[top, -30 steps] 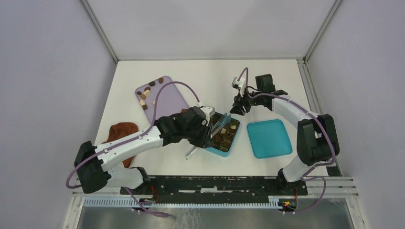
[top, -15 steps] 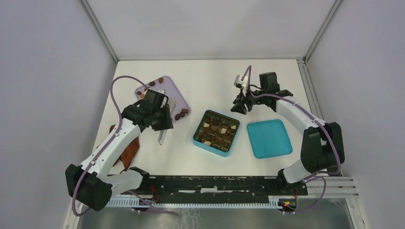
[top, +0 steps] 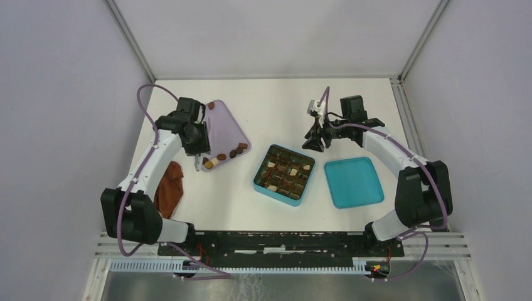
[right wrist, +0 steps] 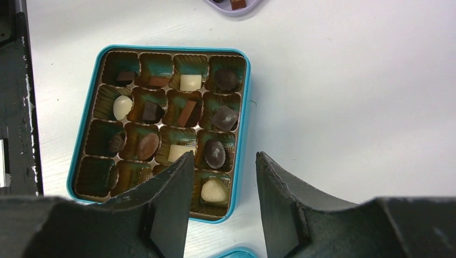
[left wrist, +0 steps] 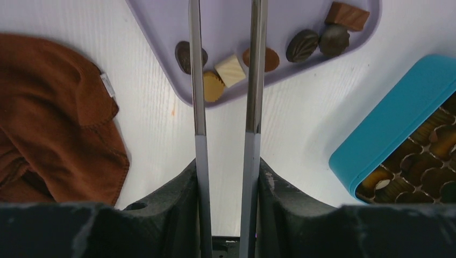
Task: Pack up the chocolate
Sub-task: Pick up the fake chocolate from the plate.
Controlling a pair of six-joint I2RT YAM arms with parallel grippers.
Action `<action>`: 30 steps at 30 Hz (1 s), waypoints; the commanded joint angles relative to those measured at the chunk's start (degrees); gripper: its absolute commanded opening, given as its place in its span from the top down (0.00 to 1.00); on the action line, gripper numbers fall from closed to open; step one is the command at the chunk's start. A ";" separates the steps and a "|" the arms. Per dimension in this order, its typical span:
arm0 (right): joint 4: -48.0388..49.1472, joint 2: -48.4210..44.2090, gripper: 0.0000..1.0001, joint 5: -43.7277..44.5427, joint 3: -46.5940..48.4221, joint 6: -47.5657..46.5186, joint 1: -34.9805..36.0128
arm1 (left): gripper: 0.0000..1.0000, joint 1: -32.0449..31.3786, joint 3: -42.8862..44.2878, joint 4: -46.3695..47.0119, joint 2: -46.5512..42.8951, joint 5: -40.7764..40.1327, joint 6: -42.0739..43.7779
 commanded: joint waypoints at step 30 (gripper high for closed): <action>-0.88 1.72 0.48 -1.69 2.84 -1.31 0.73 | 0.55 6.43 12.78 -2.43 18.54 0.90 11.15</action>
